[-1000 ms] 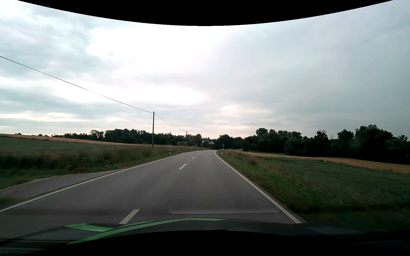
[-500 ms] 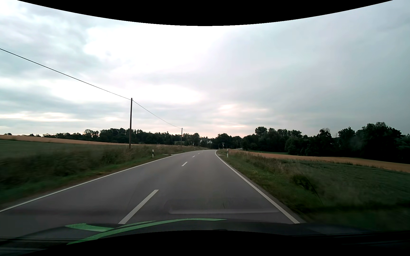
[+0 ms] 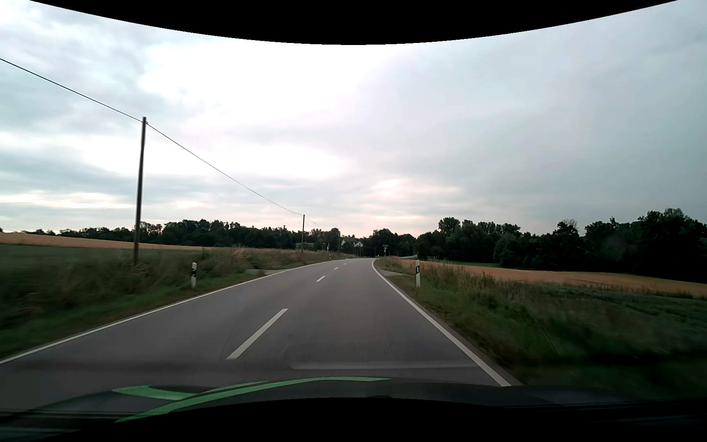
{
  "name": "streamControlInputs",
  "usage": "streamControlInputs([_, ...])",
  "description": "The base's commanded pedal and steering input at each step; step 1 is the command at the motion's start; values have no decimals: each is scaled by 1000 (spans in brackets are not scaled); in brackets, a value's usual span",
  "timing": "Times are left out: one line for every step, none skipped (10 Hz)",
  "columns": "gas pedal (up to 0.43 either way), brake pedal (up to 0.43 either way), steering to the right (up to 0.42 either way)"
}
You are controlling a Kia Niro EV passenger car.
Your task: Follow the waypoints while adhering to traffic rules and regulations
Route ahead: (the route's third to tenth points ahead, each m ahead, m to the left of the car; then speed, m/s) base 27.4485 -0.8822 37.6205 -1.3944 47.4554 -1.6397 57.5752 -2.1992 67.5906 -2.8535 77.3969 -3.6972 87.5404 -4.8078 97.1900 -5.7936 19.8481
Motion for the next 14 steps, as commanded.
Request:
streamControlInputs([59, 0, 3])
streamControlInputs([59, 0, 3])
streamControlInputs([59, 0, 3])
streamControlInputs([59, 0, 3])
streamControlInputs([59, 0, 3])
streamControlInputs([59, 0, 3])
streamControlInputs([47, 0, 3])
streamControlInputs([39, 0, 3])
streamControlInputs([28, 0, 3])
streamControlInputs([28, 0, 3])
streamControlInputs([28, 0, 3])
streamControlInputs([28, 0, 3])
streamControlInputs([28, 0, 3])
streamControlInputs([28, 0, 3])
